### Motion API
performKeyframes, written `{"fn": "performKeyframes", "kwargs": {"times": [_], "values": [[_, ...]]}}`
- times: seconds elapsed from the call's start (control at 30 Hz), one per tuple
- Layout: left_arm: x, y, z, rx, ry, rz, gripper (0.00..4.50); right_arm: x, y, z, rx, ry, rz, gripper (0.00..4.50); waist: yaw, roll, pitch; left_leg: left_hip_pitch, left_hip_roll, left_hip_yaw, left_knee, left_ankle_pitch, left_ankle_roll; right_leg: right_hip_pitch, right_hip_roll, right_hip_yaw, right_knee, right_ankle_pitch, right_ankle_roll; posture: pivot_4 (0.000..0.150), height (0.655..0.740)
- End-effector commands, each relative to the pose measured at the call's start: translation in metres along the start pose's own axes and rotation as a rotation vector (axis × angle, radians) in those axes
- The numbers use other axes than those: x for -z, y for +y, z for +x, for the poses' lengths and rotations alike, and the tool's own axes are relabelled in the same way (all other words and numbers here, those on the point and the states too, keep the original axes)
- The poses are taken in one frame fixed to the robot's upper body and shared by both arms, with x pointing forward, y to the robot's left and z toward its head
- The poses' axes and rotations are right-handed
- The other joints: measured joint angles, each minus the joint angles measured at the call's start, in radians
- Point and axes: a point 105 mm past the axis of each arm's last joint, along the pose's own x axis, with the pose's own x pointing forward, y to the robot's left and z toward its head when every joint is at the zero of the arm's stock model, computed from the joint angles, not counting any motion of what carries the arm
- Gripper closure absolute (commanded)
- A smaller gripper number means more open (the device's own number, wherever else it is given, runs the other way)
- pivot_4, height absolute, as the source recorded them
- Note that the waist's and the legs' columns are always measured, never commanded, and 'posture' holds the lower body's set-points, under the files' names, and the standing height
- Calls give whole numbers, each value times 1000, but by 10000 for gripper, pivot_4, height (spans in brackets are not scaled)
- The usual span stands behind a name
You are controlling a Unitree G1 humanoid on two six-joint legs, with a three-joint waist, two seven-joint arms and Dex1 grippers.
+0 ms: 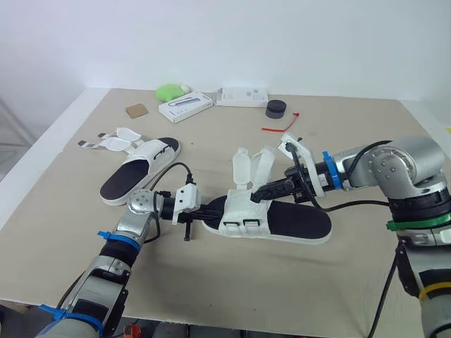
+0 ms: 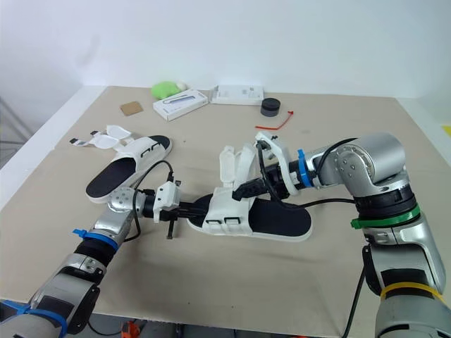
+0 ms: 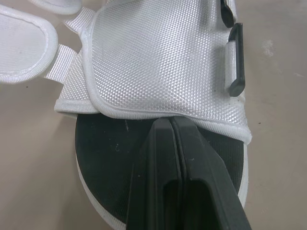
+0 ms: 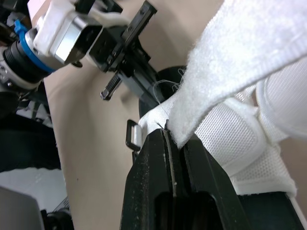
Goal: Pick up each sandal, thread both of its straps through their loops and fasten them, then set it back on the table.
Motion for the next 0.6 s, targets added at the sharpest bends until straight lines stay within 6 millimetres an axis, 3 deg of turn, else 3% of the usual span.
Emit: {"fn": "performKeyframes", "kwargs": {"times": [0.03, 0.33, 0.6], "values": [[49, -40, 6, 110, 145, -172, 45000, -1, 9, 3, -40, 11, -38, 44705, 1, 0, 0, 0, 0, 0, 0, 0, 0, 0, 0, 0, 0, 0, 0, 1500, 7400], [52, -44, 4, 105, 153, -178, 45000, -2, 29, 7, -148, 52, 0, 44705, 0, 0, 0, 0, 0, 0, 0, 0, 0, 0, 0, 0, 0, 0, 0, 1500, 7400], [50, -43, 7, 93, 140, -178, 45000, 11, 23, 11, -106, 127, 27, 44705, 1, 0, 0, 0, -1, 0, 0, 0, 0, -1, -1, 0, 0, 0, 0, 1500, 7400]]}}
